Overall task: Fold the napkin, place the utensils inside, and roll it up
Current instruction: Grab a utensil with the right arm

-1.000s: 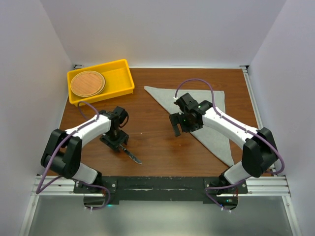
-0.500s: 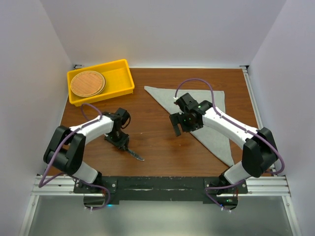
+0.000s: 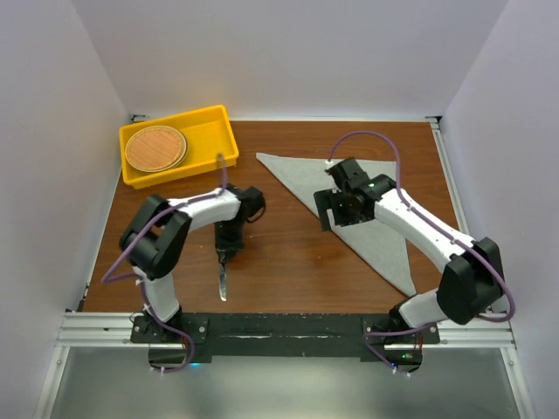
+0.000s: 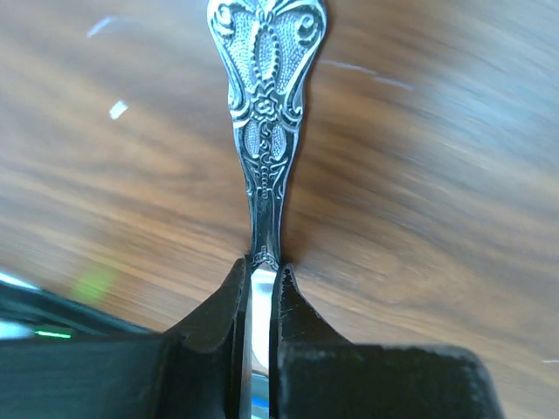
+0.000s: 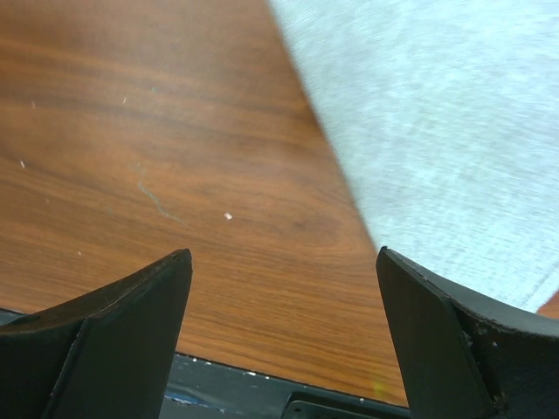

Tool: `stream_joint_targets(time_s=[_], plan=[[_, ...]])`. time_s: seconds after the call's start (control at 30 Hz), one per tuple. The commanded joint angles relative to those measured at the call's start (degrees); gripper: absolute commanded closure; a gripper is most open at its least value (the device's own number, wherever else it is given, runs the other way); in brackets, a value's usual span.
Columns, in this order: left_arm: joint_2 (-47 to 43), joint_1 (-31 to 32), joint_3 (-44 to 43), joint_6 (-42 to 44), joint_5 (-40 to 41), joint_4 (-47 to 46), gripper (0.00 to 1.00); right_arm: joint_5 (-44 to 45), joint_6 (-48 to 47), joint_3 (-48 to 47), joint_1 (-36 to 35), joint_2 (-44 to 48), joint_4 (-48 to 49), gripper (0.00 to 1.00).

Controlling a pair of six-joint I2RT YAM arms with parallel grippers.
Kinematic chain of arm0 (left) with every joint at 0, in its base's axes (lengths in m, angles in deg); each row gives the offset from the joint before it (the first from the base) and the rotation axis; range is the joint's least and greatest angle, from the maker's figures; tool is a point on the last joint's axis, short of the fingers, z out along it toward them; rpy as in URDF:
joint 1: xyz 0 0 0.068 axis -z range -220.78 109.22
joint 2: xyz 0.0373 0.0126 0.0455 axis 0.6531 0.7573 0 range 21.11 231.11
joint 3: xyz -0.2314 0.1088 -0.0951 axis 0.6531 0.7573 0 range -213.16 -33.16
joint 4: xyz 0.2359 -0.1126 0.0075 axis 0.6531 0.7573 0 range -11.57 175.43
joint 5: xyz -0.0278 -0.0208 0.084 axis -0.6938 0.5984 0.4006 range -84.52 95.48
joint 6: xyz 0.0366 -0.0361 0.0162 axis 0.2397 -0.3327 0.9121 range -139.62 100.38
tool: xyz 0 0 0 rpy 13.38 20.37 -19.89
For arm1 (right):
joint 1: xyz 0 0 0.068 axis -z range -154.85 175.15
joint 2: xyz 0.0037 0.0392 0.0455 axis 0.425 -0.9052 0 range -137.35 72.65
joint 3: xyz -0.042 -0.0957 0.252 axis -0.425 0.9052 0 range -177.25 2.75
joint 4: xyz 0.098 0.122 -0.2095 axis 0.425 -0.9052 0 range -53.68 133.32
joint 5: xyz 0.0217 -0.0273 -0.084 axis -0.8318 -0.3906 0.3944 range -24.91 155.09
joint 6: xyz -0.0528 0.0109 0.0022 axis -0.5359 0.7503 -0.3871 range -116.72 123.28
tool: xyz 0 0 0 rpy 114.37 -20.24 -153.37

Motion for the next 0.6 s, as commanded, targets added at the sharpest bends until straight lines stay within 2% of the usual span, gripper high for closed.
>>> stream_joint_targets(time_s=[0.0,0.1,0.17,0.27,0.4,0.57], plan=[[7.52,9.27,-8.45,22.43,12.38,-14.41,1.00,-0.38,-0.49,-2.93,6.23,4.60,-0.04,0.09],[6.65,14.72,-11.63,36.04,15.91,-19.92,1.00,-0.12,-2.07,-3.90,10.10,5.83,-0.74,0.09],[3.66,18.05,-9.62,47.52,14.34,-28.24,1.00,0.06,-2.60,-5.12,12.48,6.01,-1.70,0.08],[2.07,19.91,-8.47,56.69,11.98,-33.28,1.00,-0.55,-2.78,-6.44,14.68,5.83,-2.85,0.08],[-0.55,21.76,-6.37,63.49,9.33,-36.89,1.00,-2.14,-2.17,-7.33,15.13,5.30,-3.82,0.08],[-2.58,21.76,-6.98,60.52,6.61,-33.22,0.98,-2.14,-2.51,-7.68,15.31,4.78,-4.44,0.08]])
